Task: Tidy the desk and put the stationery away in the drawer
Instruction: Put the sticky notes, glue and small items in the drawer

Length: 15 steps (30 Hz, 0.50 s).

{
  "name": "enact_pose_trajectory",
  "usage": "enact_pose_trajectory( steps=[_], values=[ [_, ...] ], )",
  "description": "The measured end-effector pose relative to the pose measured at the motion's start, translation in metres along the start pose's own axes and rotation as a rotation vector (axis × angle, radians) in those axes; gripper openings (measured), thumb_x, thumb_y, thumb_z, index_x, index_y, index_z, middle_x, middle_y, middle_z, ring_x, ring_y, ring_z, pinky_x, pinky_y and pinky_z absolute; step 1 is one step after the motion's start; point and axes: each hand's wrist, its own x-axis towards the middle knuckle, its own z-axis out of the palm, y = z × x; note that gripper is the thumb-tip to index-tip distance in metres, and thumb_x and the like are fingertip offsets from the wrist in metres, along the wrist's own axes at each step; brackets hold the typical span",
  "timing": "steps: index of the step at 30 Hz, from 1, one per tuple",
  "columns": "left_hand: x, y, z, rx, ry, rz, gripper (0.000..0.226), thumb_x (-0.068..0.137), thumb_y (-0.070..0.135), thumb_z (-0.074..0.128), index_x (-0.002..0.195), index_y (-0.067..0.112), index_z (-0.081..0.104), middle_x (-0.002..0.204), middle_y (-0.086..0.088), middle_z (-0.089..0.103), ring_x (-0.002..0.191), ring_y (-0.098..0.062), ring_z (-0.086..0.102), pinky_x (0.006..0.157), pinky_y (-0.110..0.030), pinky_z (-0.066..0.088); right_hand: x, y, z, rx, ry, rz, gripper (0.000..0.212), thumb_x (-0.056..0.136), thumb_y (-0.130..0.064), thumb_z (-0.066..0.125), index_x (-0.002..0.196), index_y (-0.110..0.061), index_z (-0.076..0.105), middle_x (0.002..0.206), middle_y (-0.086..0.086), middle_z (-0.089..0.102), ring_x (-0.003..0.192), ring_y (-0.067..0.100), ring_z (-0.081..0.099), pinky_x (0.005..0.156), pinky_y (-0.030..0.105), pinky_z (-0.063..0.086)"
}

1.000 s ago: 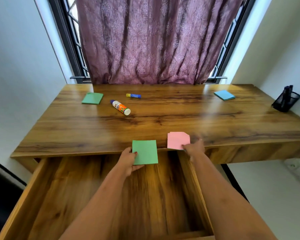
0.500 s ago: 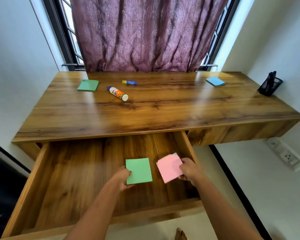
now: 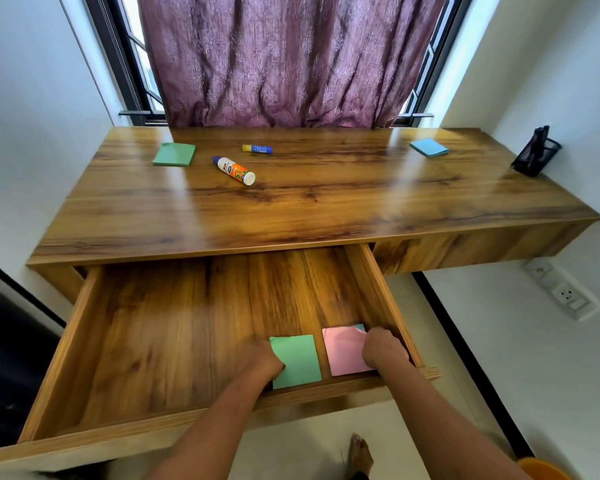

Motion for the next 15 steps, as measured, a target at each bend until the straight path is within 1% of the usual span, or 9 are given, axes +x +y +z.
enact_pose_trajectory(
  steps=[2,4,5,6,8,9,11,13,15],
  values=[
    [-0.002,0.0,0.002,0.209,0.042,0.029,0.052,0.078,0.021,0.073,0.124,0.011,0.05,0.122,-0.008,0.055,0.108,-0.021,0.058,0.089,-0.033,0.053,-0.005,-0.003,-0.002,-0.044,0.106,-0.07,0.031,0.095,-0.012,0.05,0.127,-0.012,0.05,0.121,0.008,0.062,0.11,0.026,0.062,0.092,0.037,0.051],
    [-0.007,0.002,0.003,0.457,0.107,0.056,0.055,0.08,0.028,0.073,0.127,0.013,0.049,0.127,-0.006,0.054,0.115,-0.021,0.055,0.091,-0.031,0.051,-0.007,-0.008,-0.002,-0.063,0.179,-0.236,0.04,0.094,-0.011,0.052,0.133,-0.014,0.044,0.124,0.008,0.06,0.112,0.025,0.061,0.09,0.036,0.052],
    [-0.008,0.004,0.003,0.546,0.147,0.091,0.056,0.08,0.032,0.073,0.128,0.014,0.05,0.126,-0.005,0.055,0.115,-0.021,0.056,0.088,-0.032,0.051,-0.008,-0.012,-0.002,-0.054,0.154,-0.338,0.045,0.093,-0.011,0.054,0.136,-0.016,0.041,0.127,0.008,0.058,0.114,0.025,0.059,0.091,0.035,0.052],
    [-0.009,0.005,0.004,0.601,0.171,0.135,0.059,0.079,0.034,0.074,0.129,0.015,0.048,0.127,-0.005,0.055,0.115,-0.021,0.055,0.087,-0.032,0.052,-0.01,-0.016,-0.002,-0.047,0.086,-0.432,0.051,0.091,-0.012,0.056,0.139,-0.019,0.039,0.131,0.007,0.056,0.118,0.025,0.057,0.095,0.036,0.051],
    [-0.008,0.007,0.007,0.657,0.152,0.245,0.072,0.076,0.034,0.077,0.135,0.017,0.04,0.135,-0.005,0.047,0.121,-0.024,0.049,0.089,-0.036,0.051,-0.012,-0.022,0.005,-0.131,-0.06,-0.543,0.061,0.087,-0.017,0.064,0.142,-0.022,0.037,0.142,0.007,0.047,0.13,0.028,0.046,0.106,0.043,0.043],
    [-0.009,0.008,0.009,0.686,0.128,0.294,0.077,0.074,0.033,0.078,0.137,0.018,0.036,0.139,-0.005,0.042,0.125,-0.025,0.045,0.092,-0.038,0.05,-0.013,-0.024,0.009,-0.186,-0.097,-0.548,0.066,0.086,-0.02,0.066,0.144,-0.023,0.035,0.146,0.007,0.041,0.134,0.031,0.04,0.11,0.046,0.038],
    [-0.01,0.008,0.012,0.739,0.099,0.336,0.079,0.074,0.031,0.077,0.139,0.019,0.034,0.143,-0.005,0.037,0.129,-0.027,0.04,0.095,-0.04,0.048,-0.013,-0.023,0.018,-0.208,-0.134,-0.48,0.061,0.091,-0.026,0.059,0.145,-0.025,0.032,0.151,0.006,0.033,0.137,0.034,0.034,0.111,0.048,0.034],
    [-0.01,0.007,0.013,0.76,0.091,0.353,0.076,0.077,0.03,0.074,0.14,0.02,0.033,0.144,-0.006,0.036,0.131,-0.028,0.038,0.097,-0.041,0.046,-0.012,-0.019,0.02,-0.173,-0.155,-0.434,0.05,0.095,-0.026,0.051,0.143,-0.028,0.035,0.152,0.006,0.031,0.134,0.034,0.038,0.11,0.049,0.038],
    [-0.007,0.004,0.013,0.758,0.088,0.36,0.077,0.077,0.028,0.074,0.141,0.02,0.031,0.144,-0.006,0.035,0.131,-0.028,0.037,0.097,-0.041,0.045,-0.01,-0.014,0.014,-0.185,-0.176,-0.419,0.042,0.096,-0.023,0.049,0.137,-0.03,0.043,0.15,0.006,0.031,0.13,0.034,0.041,0.107,0.048,0.04]
  ],
)
